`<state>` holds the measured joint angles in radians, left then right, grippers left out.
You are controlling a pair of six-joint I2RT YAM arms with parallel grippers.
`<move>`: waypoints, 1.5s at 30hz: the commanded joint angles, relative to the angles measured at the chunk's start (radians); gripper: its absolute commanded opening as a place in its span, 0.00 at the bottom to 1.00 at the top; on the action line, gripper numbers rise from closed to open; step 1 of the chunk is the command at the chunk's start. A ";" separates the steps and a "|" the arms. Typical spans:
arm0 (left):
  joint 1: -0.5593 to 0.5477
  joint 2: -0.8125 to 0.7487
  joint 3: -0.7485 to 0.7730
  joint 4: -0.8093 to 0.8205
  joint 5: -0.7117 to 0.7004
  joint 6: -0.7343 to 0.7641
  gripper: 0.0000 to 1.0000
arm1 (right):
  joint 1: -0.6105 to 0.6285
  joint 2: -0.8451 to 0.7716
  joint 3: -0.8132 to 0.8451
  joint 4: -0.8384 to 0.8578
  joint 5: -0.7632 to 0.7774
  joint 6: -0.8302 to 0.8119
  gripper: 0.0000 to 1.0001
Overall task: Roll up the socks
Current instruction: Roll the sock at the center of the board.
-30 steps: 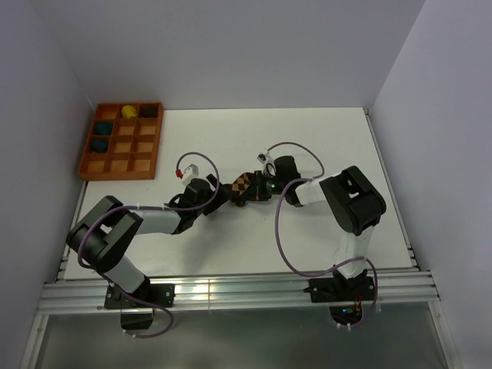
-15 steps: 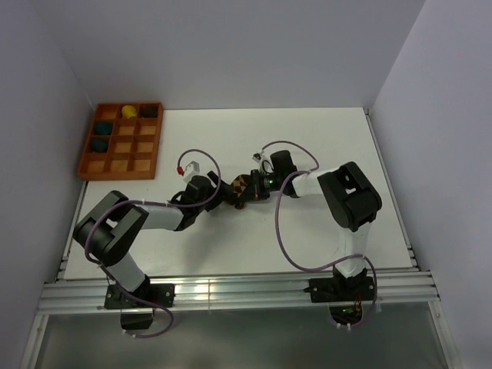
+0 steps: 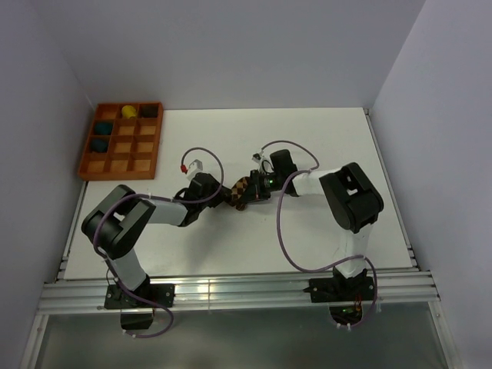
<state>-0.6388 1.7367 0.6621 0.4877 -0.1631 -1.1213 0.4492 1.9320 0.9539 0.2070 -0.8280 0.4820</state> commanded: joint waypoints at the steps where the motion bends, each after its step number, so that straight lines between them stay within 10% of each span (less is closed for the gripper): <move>1: -0.001 0.037 0.014 -0.124 0.033 0.031 0.24 | 0.006 -0.082 -0.026 -0.098 0.104 -0.072 0.15; 19: -0.012 -0.002 0.082 -0.273 0.002 0.118 0.18 | 0.295 -0.499 -0.187 0.000 0.806 -0.404 0.48; 41: -0.024 0.007 0.099 -0.279 0.017 0.124 0.18 | 0.505 -0.217 -0.130 0.062 1.137 -0.540 0.52; 45: -0.024 0.001 0.097 -0.279 0.019 0.123 0.18 | 0.508 -0.159 -0.119 0.016 1.159 -0.484 0.33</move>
<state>-0.6502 1.7382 0.7593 0.3138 -0.1444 -1.0363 0.9585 1.7195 0.8219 0.2760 0.2726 -0.0441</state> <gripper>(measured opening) 0.270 0.368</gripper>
